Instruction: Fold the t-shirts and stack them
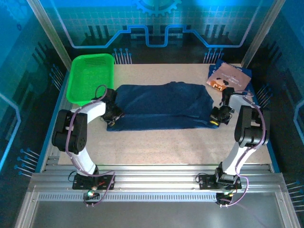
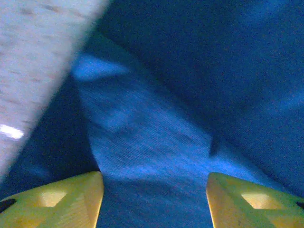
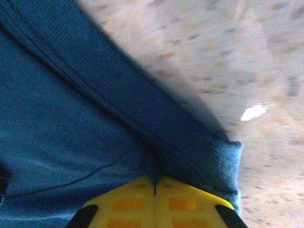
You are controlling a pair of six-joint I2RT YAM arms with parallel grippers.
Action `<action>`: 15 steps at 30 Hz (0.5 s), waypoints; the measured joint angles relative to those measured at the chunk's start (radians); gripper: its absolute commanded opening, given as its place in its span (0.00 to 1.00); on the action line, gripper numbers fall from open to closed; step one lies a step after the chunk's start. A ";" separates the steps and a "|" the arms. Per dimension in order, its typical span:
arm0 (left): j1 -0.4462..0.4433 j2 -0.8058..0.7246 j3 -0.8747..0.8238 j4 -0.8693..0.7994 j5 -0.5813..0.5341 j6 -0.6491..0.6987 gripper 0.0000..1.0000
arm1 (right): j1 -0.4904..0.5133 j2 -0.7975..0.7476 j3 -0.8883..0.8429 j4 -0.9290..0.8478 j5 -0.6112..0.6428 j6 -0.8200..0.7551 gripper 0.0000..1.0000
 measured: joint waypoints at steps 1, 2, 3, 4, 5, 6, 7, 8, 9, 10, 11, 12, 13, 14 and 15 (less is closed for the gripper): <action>0.008 -0.003 -0.005 0.001 0.000 0.002 0.59 | -0.008 -0.016 -0.010 -0.001 0.004 0.003 0.04; 0.013 -0.006 -0.006 0.001 -0.001 0.003 0.58 | -0.015 -0.038 -0.022 -0.006 0.009 0.007 0.04; 0.013 -0.008 -0.009 0.002 -0.002 0.004 0.58 | -0.020 -0.062 -0.034 -0.013 0.013 0.007 0.04; 0.013 -0.010 -0.013 0.002 -0.005 0.006 0.58 | -0.022 -0.083 -0.046 -0.019 0.016 0.008 0.04; 0.013 -0.011 -0.017 0.003 -0.007 0.006 0.57 | -0.023 -0.106 -0.061 -0.026 0.018 0.010 0.05; 0.013 -0.013 -0.019 0.004 -0.009 0.007 0.57 | -0.023 -0.128 -0.080 -0.030 0.018 0.011 0.05; 0.013 -0.016 -0.023 0.005 -0.010 0.010 0.57 | -0.023 -0.143 -0.095 -0.034 0.019 0.012 0.04; 0.013 -0.019 -0.027 0.005 -0.013 0.011 0.57 | -0.024 -0.162 -0.121 -0.039 0.023 0.015 0.03; 0.013 -0.024 -0.033 0.005 -0.015 0.012 0.57 | -0.028 -0.176 -0.146 -0.040 0.024 0.018 0.02; 0.013 -0.029 -0.040 0.006 -0.017 0.014 0.57 | -0.034 -0.187 -0.169 -0.041 0.024 0.021 0.02; 0.013 -0.036 -0.048 0.008 -0.018 0.014 0.58 | -0.043 -0.194 -0.193 -0.043 0.025 0.023 0.02; 0.013 -0.044 -0.058 0.009 -0.019 0.014 0.58 | -0.057 -0.196 -0.216 -0.046 0.025 0.026 0.02; 0.013 -0.051 -0.066 0.009 -0.019 0.014 0.59 | -0.068 -0.197 -0.230 -0.046 0.025 0.026 0.03; 0.013 -0.060 -0.075 0.009 -0.019 0.015 0.60 | -0.082 -0.197 -0.242 -0.050 0.024 0.026 0.06; 0.013 -0.068 -0.084 0.011 -0.018 0.015 0.61 | -0.093 -0.201 -0.245 -0.056 0.023 0.026 0.11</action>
